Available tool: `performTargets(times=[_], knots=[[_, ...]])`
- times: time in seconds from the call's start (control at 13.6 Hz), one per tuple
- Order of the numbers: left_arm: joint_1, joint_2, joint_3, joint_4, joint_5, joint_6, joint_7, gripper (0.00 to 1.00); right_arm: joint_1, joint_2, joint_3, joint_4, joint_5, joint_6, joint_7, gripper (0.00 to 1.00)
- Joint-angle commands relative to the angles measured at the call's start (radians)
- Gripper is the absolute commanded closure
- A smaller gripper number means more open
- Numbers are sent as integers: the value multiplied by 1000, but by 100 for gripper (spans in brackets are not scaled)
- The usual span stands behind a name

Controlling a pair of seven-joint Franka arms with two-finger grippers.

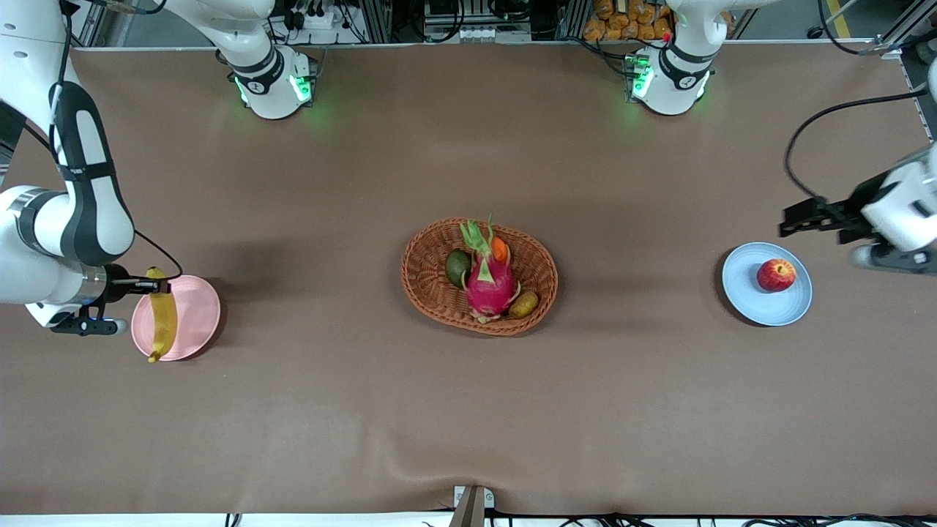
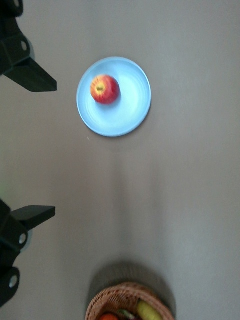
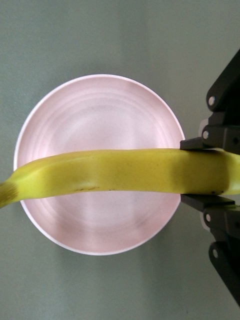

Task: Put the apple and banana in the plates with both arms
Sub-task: 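Lower the banana onto the pink plate and open the right gripper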

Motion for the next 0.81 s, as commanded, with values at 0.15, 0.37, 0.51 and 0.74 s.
performTargets(times=[0.15,0.37,0.51,0.74], knots=[[-22,-85,21,-5,20,-97,-74,0,-16,-70,21,15,11,-38,-28,0],[-25,-192,10,-42,20,-165,-162,0,-7,-177,27,17,11,-66,-16,0],[-27,-238,7,-60,22,-174,-159,0,10,-239,28,41,13,-110,-14,0],[-32,-243,11,-48,26,-168,-144,0,21,-331,30,83,14,-236,-5,0]])
